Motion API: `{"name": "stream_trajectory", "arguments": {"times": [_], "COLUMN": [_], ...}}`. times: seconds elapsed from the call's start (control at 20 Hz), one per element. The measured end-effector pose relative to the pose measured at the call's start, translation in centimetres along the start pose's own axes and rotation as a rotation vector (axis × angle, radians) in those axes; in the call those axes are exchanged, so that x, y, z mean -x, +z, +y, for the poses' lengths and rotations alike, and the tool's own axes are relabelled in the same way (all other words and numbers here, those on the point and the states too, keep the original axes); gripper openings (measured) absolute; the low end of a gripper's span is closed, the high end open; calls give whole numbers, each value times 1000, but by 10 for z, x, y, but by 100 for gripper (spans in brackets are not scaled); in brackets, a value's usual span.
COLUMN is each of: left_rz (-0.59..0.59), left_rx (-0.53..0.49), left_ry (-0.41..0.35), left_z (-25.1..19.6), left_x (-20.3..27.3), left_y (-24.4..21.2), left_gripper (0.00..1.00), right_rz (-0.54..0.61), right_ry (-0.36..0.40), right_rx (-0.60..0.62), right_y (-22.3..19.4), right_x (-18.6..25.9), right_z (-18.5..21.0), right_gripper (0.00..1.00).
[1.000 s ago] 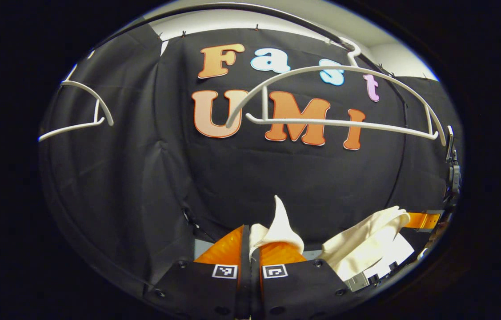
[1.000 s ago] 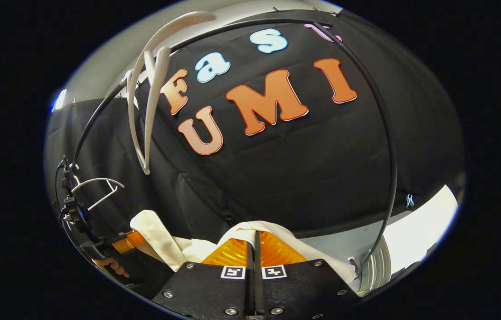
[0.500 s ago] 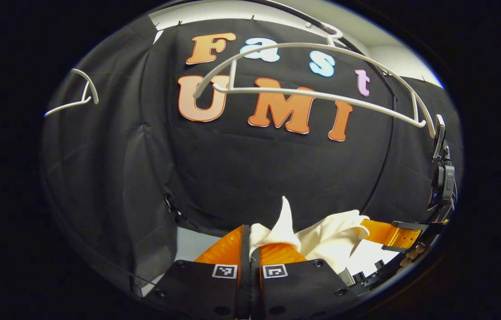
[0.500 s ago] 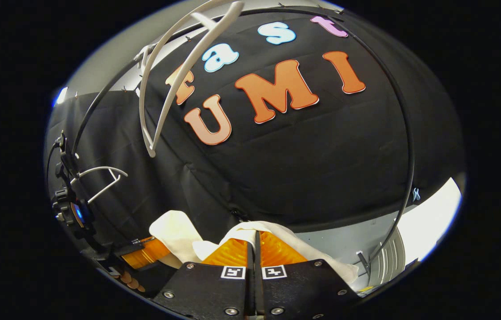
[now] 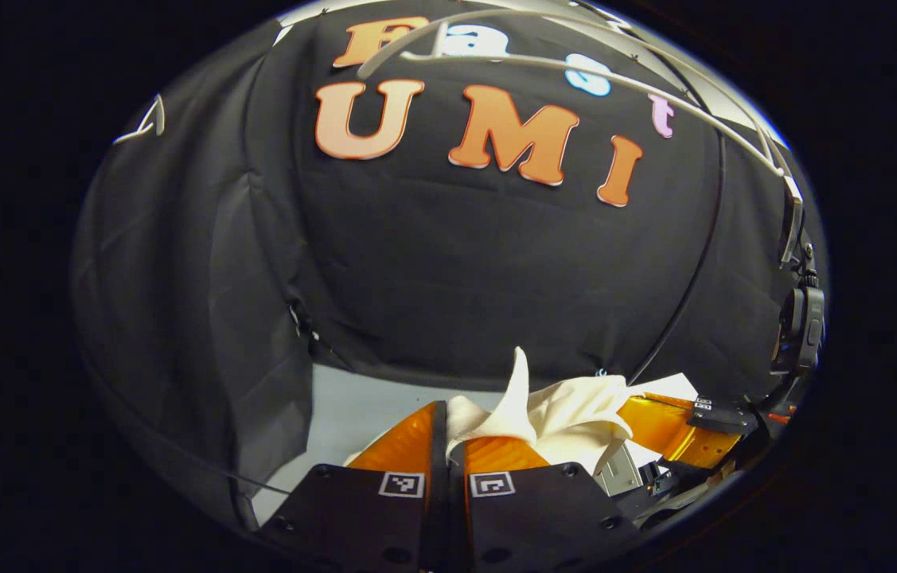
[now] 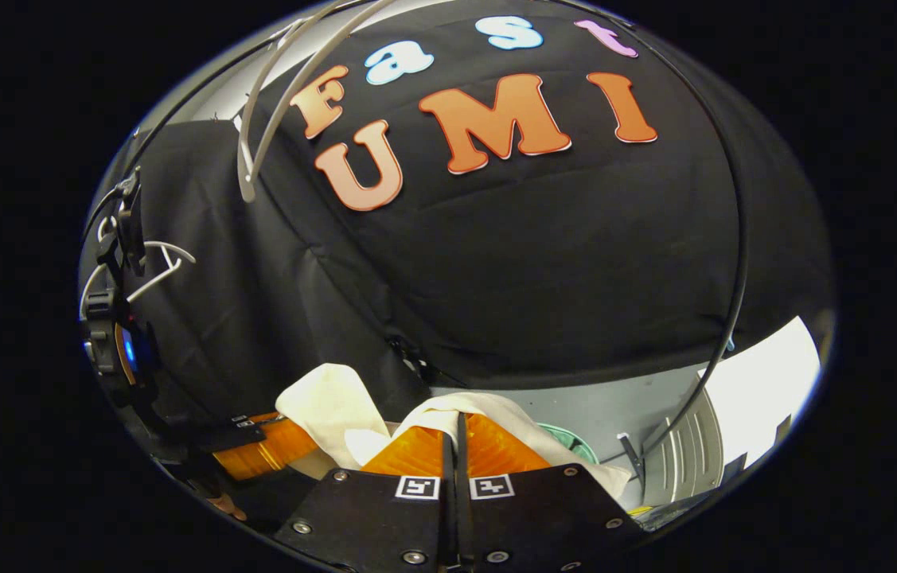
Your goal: Grasp the clothes on the hanger with both hands and then place them into the laundry hamper below.
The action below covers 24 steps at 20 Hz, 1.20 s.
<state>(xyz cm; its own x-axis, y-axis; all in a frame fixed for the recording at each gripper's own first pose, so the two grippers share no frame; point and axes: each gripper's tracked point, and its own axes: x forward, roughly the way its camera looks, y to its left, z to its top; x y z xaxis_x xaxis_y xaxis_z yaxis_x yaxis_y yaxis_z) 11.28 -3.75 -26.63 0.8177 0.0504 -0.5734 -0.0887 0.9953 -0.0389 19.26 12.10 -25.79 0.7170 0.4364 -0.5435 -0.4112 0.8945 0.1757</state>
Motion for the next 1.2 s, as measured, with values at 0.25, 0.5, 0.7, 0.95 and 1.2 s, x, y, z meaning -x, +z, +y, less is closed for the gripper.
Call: {"name": "stream_trajectory", "arguments": {"times": [0.25, 0.5, 0.7, 0.95, 1.2], "left_rz": [168, 312, 378, 378, 394], "left_rx": [26, 29, 52, 44, 49], "left_ry": [3, 9, 20, 26, 43], "left_z": [-4, -12, -14, -14, -9], "left_x": [-37, -61, -67, -71, -65], "left_y": [-36, -66, -75, -68, -81], "left_gripper": [7, 8, 19, 66, 94], "right_rz": [103, 205, 281, 277, 239], "right_ry": [-78, -147, -192, -219, -232], "right_rx": [22, 62, 55, 58, 110], "right_y": [-43, -78, -102, -93, -83], "right_x": [-27, -41, -42, -42, -37], "right_z": [-13, -32, -45, -55, -61], "right_gripper": [0, 5, 9, 20, 62]}}
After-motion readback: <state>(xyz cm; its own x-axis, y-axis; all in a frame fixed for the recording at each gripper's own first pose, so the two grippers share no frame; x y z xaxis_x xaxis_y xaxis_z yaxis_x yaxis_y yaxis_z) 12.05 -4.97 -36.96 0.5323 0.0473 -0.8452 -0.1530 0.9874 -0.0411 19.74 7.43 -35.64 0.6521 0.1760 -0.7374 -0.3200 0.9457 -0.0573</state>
